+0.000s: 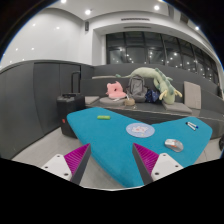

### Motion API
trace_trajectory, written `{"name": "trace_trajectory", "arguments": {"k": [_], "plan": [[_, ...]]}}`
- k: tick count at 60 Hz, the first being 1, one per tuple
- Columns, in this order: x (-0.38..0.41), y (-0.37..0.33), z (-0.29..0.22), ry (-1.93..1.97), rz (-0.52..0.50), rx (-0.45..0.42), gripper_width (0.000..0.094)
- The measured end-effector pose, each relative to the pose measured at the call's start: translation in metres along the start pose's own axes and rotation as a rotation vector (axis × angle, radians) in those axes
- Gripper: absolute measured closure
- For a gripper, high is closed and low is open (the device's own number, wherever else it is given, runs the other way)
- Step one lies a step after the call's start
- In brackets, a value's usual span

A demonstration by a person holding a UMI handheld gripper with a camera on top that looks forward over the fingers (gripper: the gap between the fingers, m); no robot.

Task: Arrange mouse

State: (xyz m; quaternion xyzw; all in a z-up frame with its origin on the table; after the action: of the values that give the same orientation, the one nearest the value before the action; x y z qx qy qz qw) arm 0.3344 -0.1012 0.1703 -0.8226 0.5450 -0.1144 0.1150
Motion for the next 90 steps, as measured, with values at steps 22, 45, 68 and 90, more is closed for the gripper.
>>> {"name": "trace_trajectory", "arguments": {"k": [22, 45, 68, 90], "plan": [[-0.128, -0.016, 0.004, 0.022, 0.180, -0.023, 0.0079], [-0.255, -0.038, 0.039, 0.094, 0.347, 0.027, 0.0072], [-0.296, 0.006, 0.078, 0.043, 0.361, 0.036, 0.0077], [-0.324, 0.095, 0.098, 0.044, 0.341, 0.095, 0.0078]]}}
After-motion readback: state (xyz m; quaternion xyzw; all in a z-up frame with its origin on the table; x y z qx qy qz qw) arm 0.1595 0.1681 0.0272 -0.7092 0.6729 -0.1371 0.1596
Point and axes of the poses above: the point between the fingertips, and its own axes, seen from behind it with the camera up: x to the left, z down, y forward, the way the camera looks, the point moved 6 cm from there along -y, backward, against the way the camera looks, and after that the axes turned 1 degree about y, right-handed, at the moved point
